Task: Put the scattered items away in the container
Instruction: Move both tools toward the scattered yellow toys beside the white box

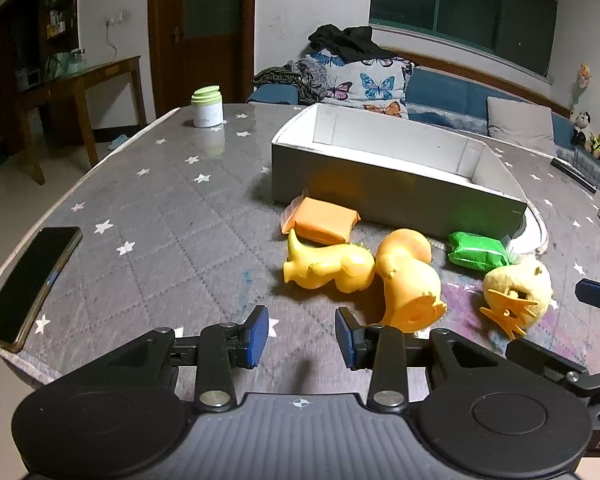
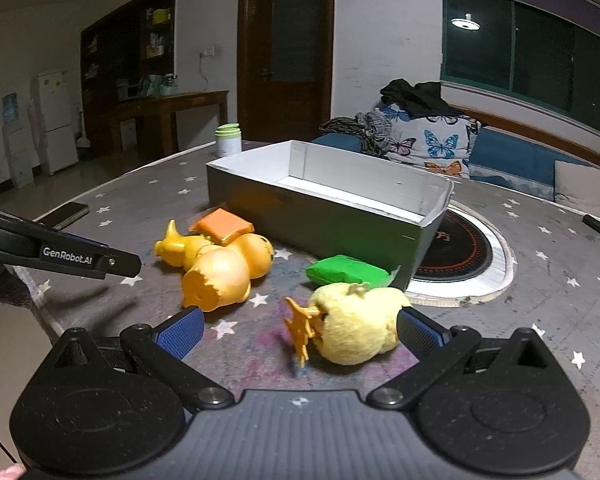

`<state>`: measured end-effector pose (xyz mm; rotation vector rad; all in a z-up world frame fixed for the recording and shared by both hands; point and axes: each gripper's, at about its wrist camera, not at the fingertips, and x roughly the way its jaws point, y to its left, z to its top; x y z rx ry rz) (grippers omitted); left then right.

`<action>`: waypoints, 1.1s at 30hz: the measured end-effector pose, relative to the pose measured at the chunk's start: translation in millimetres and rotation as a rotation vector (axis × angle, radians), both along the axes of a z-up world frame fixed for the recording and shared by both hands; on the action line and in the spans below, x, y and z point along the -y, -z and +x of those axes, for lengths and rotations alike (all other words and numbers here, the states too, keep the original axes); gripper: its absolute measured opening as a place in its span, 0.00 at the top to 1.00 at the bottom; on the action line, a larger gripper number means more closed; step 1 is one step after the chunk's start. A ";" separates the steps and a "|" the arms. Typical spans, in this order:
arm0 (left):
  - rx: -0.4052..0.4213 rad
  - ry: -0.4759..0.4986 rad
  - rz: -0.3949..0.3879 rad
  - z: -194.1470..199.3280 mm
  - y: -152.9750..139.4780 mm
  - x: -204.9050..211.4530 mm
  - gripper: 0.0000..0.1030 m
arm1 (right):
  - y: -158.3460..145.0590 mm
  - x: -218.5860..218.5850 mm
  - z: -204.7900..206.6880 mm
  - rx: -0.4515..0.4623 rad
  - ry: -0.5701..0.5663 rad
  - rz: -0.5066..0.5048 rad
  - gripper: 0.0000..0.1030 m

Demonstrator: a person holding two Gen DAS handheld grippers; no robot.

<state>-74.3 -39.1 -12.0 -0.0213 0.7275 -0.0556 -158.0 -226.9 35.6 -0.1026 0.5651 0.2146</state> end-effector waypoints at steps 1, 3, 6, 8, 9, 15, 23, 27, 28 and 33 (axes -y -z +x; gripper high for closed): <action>-0.004 0.000 0.000 -0.2 0.5 -0.1 0.61 | -2.2 -6.5 -1.4 -0.004 -0.003 0.001 0.00; -0.010 0.001 0.004 -1.0 1.5 0.7 0.61 | -8.3 -7.0 -2.1 -0.014 -0.019 0.006 0.00; -0.015 0.005 0.018 -1.9 2.4 3.4 0.61 | -22.0 -37.5 -10.2 -0.027 -0.045 0.013 0.00; -0.012 0.009 0.030 -3.0 3.0 5.5 0.61 | -23.4 -36.8 -16.0 -0.030 -0.066 0.018 0.00; -0.012 0.013 0.035 -3.4 3.0 6.6 0.61 | -24.7 -37.4 -16.0 -0.031 -0.073 0.020 0.00; -0.018 0.018 0.051 -3.8 3.3 9.0 0.61 | 16.1 51.1 17.3 -0.027 -0.149 0.026 0.00; -0.032 0.020 0.056 -1.7 5.1 8.7 0.61 | 25.3 67.6 23.3 -0.038 -0.180 0.019 0.00; -0.041 0.023 0.051 -0.3 6.7 8.2 0.61 | 32.6 70.5 30.4 -0.039 -0.187 0.014 0.00; -0.042 0.024 0.049 0.0 7.0 8.0 0.61 | 34.3 72.0 32.8 -0.038 -0.187 0.013 0.00; -0.049 0.035 0.042 1.3 9.0 10.1 0.61 | 43.3 83.4 43.1 -0.035 -0.178 0.017 0.00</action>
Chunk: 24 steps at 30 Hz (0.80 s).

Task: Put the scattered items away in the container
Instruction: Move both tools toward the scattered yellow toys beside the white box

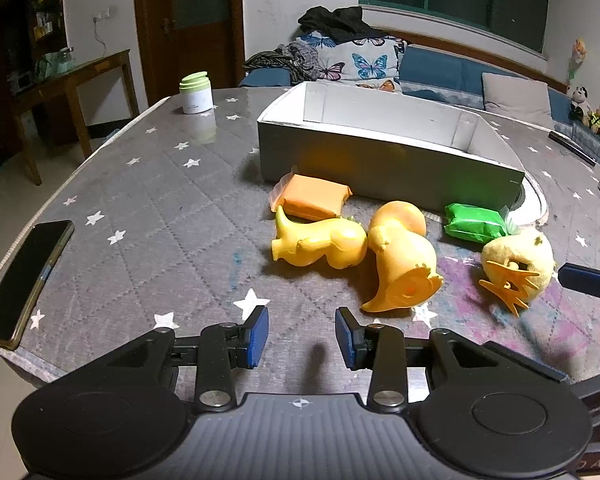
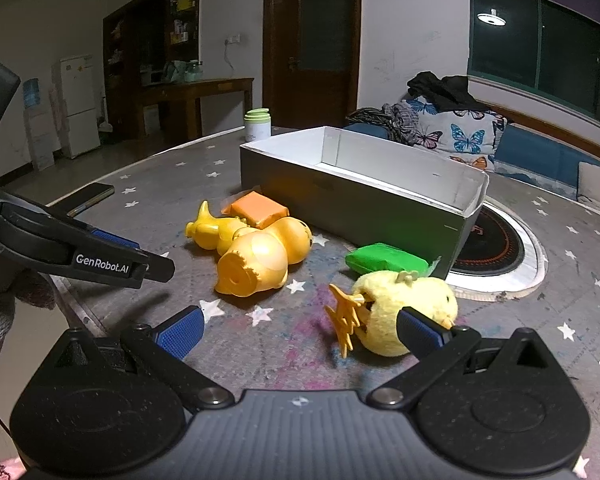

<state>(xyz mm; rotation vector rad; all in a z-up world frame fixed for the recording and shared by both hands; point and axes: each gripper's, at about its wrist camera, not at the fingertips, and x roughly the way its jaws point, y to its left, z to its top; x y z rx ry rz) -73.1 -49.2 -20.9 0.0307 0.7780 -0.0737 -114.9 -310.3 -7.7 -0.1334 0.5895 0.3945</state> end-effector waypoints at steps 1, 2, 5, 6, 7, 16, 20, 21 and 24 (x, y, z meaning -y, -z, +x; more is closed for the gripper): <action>-0.002 0.004 0.000 -0.2 0.2 1.0 0.61 | 1.4 2.2 1.4 0.000 0.004 0.000 0.00; -0.003 0.008 -0.001 -0.4 0.4 1.9 0.61 | 2.5 4.0 2.5 -0.001 0.007 -0.001 0.00; -0.003 0.020 -0.009 -1.1 -0.8 4.5 0.61 | 5.5 10.8 6.1 -0.007 0.021 0.005 0.00; -0.003 0.025 -0.013 -1.1 -1.3 5.3 0.61 | 5.7 11.9 6.5 -0.008 0.025 0.008 0.00; -0.003 0.029 -0.018 -1.1 -1.6 6.1 0.61 | 5.9 13.1 7.0 -0.009 0.030 0.011 0.00; -0.018 0.067 -0.034 0.8 -3.1 17.9 0.62 | 8.7 24.9 10.8 -0.027 0.069 0.029 0.00; -0.024 0.071 -0.036 3.4 -2.5 20.1 0.62 | 8.4 26.5 11.3 -0.031 0.078 0.035 0.00; -0.026 0.073 -0.040 3.7 -2.6 20.2 0.62 | 8.1 25.9 11.2 -0.031 0.077 0.035 0.00; -0.027 0.077 -0.049 4.6 -4.2 20.3 0.62 | 7.2 23.7 11.2 -0.029 0.072 0.032 0.00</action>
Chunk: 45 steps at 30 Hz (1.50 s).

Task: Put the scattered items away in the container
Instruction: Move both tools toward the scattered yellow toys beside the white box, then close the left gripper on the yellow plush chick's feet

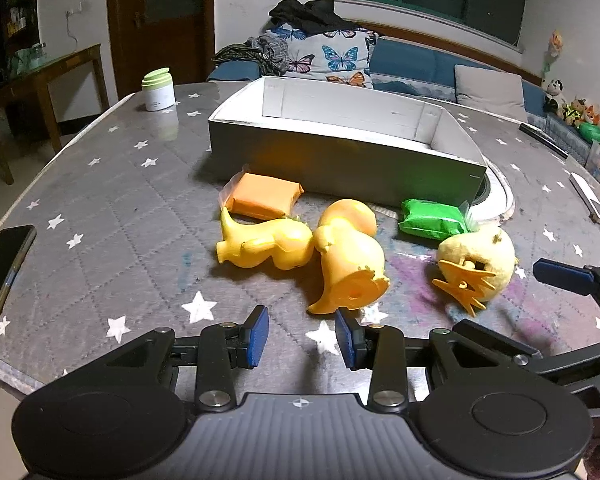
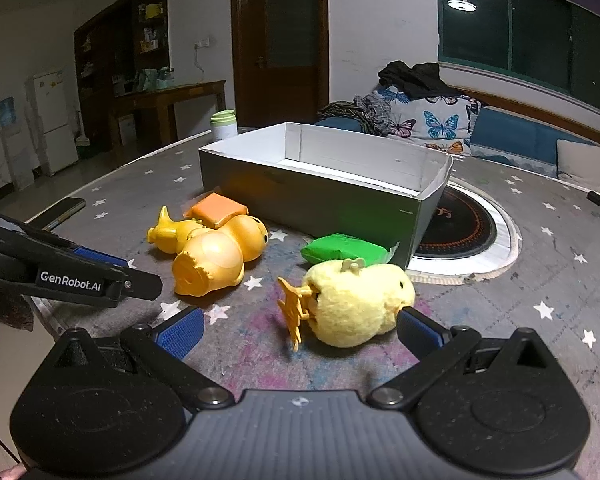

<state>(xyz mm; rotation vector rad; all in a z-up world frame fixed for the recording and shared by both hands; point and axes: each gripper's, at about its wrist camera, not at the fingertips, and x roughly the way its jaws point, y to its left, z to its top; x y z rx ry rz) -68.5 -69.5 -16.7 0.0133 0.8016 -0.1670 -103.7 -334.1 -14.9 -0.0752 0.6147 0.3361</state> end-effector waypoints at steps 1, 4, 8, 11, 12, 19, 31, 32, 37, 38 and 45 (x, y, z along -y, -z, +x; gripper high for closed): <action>0.001 0.003 -0.002 0.0 -0.9 0.4 0.62 | 0.0 -0.4 0.3 0.000 -0.001 -0.001 0.00; 0.010 0.021 -0.012 -0.5 -6.3 3.0 0.62 | 1.4 -0.4 1.7 -0.009 0.007 0.000 0.00; 0.023 0.058 -0.038 -0.5 -15.0 8.7 0.62 | 4.5 2.2 4.0 -0.020 0.027 -0.003 0.00; 0.024 0.100 -0.061 2.2 -20.4 16.8 0.62 | 5.5 6.1 7.3 -0.025 0.040 0.000 0.00; 0.024 0.115 -0.069 3.2 -21.9 19.8 0.62 | 5.7 7.0 8.1 -0.026 0.043 0.001 0.00; 0.006 0.218 -0.090 14.6 -25.7 45.6 0.62 | 8.1 11.2 15.6 -0.033 0.055 -0.002 0.00; -0.051 0.358 -0.110 34.9 -22.5 77.2 0.62 | 12.1 12.7 28.2 -0.059 0.043 0.025 0.00; -0.057 0.371 -0.108 36.6 -21.8 79.2 0.62 | 12.7 12.4 28.8 -0.060 0.040 0.025 0.00; -0.081 0.432 -0.105 43.1 -19.6 86.6 0.62 | 15.1 10.8 32.3 -0.062 0.031 0.018 0.00; -0.088 0.435 -0.106 45.2 -18.3 87.4 0.62 | 15.6 10.8 33.1 -0.063 0.030 0.018 0.00; -0.139 0.451 -0.128 57.6 -11.5 89.7 0.62 | 15.9 15.0 39.0 -0.069 0.029 0.036 0.00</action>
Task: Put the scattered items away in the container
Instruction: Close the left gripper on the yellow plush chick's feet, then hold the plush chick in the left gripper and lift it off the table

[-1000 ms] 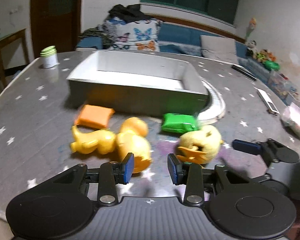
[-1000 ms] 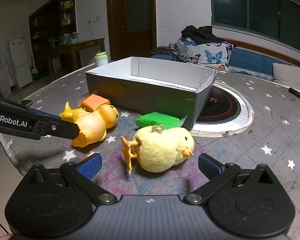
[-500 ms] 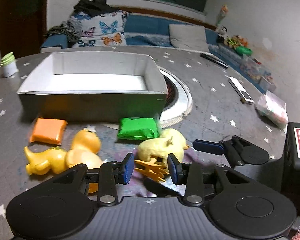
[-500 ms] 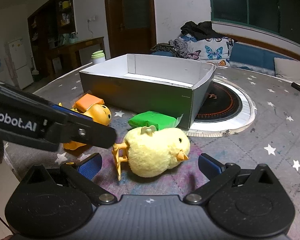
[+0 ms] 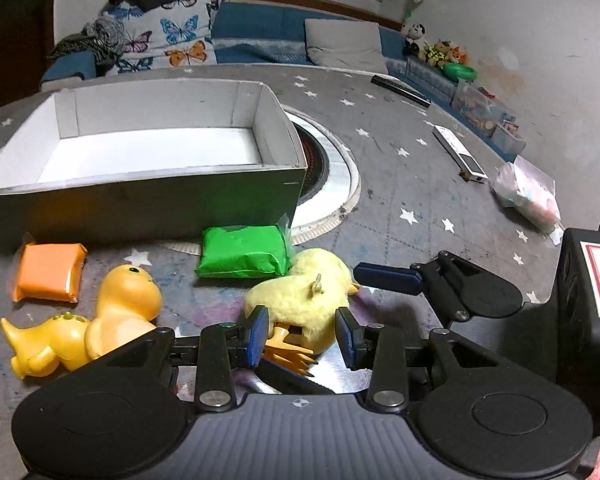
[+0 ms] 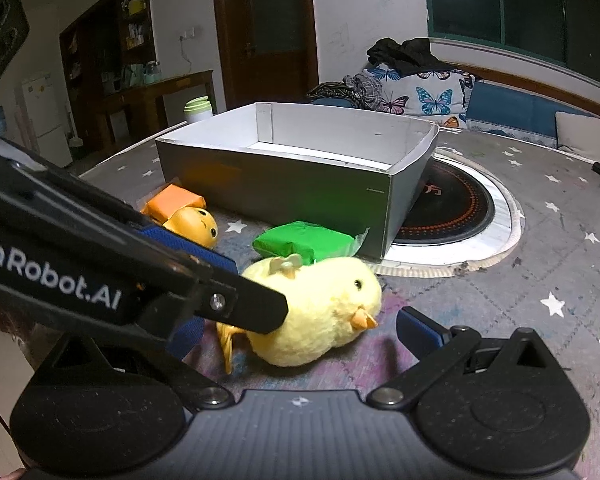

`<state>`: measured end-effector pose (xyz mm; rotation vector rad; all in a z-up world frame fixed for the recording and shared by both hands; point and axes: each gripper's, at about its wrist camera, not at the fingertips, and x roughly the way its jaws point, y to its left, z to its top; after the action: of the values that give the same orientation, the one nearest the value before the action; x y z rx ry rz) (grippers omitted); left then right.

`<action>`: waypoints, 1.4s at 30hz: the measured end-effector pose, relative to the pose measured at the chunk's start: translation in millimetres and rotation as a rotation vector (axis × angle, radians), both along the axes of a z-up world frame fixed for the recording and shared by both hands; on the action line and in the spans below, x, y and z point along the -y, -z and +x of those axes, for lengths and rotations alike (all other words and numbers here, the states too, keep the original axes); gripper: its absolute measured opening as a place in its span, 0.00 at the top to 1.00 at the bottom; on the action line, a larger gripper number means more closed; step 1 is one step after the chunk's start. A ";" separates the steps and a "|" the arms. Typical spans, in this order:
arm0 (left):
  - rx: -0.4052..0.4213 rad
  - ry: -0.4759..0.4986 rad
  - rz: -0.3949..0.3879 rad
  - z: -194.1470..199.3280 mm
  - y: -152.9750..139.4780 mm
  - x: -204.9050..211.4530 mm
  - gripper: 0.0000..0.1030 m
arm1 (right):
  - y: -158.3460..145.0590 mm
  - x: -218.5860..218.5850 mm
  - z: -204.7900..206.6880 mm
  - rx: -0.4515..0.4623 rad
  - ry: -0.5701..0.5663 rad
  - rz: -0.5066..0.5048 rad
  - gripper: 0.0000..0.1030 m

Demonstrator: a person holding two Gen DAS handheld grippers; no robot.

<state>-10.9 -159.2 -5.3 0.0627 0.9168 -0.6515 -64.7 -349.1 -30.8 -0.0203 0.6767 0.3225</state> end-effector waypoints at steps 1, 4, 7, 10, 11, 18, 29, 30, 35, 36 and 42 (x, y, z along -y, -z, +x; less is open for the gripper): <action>-0.003 0.000 0.000 1.2 0.6 0.1 0.61 | -0.1 0.4 0.7 -0.001 -0.001 0.002 0.00; -0.014 0.001 -0.007 5.1 1.5 -0.1 0.61 | 0.0 0.4 2.6 -0.004 -0.004 0.006 0.00; -0.026 0.001 -0.015 8.6 1.5 -1.3 0.60 | 0.5 -1.0 4.5 -0.009 -0.010 0.009 0.02; -0.039 0.000 -0.022 11.0 0.9 -3.6 0.61 | 1.7 -3.6 6.3 -0.015 -0.022 0.005 0.04; -0.044 -0.001 -0.025 11.8 0.7 -4.4 0.61 | 1.7 -4.2 6.4 -0.014 -0.025 0.003 0.05; -0.069 -0.002 -0.038 15.0 2.9 -6.9 0.60 | 1.8 -9.3 8.4 -0.014 -0.034 0.000 0.11; -0.047 0.017 -0.008 13.3 4.7 -2.1 0.58 | 0.9 -7.0 7.5 -0.025 -0.029 0.011 0.14; -0.047 0.014 -0.009 13.0 5.0 -2.1 0.58 | 1.0 -7.1 7.7 -0.024 -0.030 0.009 0.14; -0.057 0.002 -0.013 14.0 5.3 -1.7 0.57 | 1.8 -7.7 8.8 -0.021 -0.031 0.003 0.13; -0.057 0.002 -0.013 14.2 5.4 -1.6 0.57 | 1.9 -8.1 8.6 -0.017 -0.031 -0.004 0.13; -0.065 -0.003 -0.019 15.0 5.8 -2.3 0.57 | 1.2 -10.0 7.0 -0.004 -0.035 -0.027 0.13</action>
<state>4.2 -156.9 -11.1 0.0234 0.9736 -0.6619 -57.6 -339.1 -32.0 -0.0569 0.6851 0.3470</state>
